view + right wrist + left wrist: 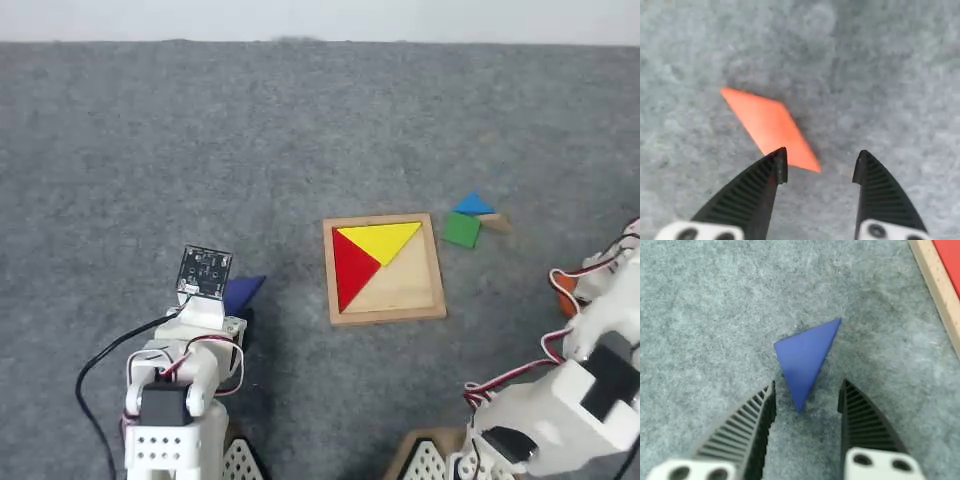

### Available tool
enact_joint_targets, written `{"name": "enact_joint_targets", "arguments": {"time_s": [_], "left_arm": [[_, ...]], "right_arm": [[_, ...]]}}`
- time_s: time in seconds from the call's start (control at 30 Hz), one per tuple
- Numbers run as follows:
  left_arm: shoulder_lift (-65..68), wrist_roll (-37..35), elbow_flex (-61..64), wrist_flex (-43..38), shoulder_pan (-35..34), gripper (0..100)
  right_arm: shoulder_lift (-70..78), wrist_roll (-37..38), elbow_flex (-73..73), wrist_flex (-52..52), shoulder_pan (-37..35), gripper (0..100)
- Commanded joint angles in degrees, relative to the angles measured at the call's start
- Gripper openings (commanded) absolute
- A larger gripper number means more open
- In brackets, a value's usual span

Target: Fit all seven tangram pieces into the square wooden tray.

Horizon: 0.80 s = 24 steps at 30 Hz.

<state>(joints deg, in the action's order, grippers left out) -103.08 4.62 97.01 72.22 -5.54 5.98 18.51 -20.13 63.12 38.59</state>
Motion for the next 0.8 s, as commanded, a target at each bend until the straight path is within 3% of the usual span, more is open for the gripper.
{"name": "enact_joint_targets", "arguments": {"time_s": [0.0, 0.23, 0.77], "left_arm": [[-1.05, -0.62, -0.57, 0.09, 0.26, 20], [-1.05, -0.62, -0.57, 0.09, 0.26, 20], [-1.05, -0.62, -0.57, 0.09, 0.26, 20]], "right_arm": [[-1.01, 4.84, 2.81, 0.92, -3.56, 23.0], [-0.13, 4.92, 2.81, 0.92, -7.60, 23.0], [18.33, 5.10, 9.67, -2.07, -6.29, 20.9]]}}
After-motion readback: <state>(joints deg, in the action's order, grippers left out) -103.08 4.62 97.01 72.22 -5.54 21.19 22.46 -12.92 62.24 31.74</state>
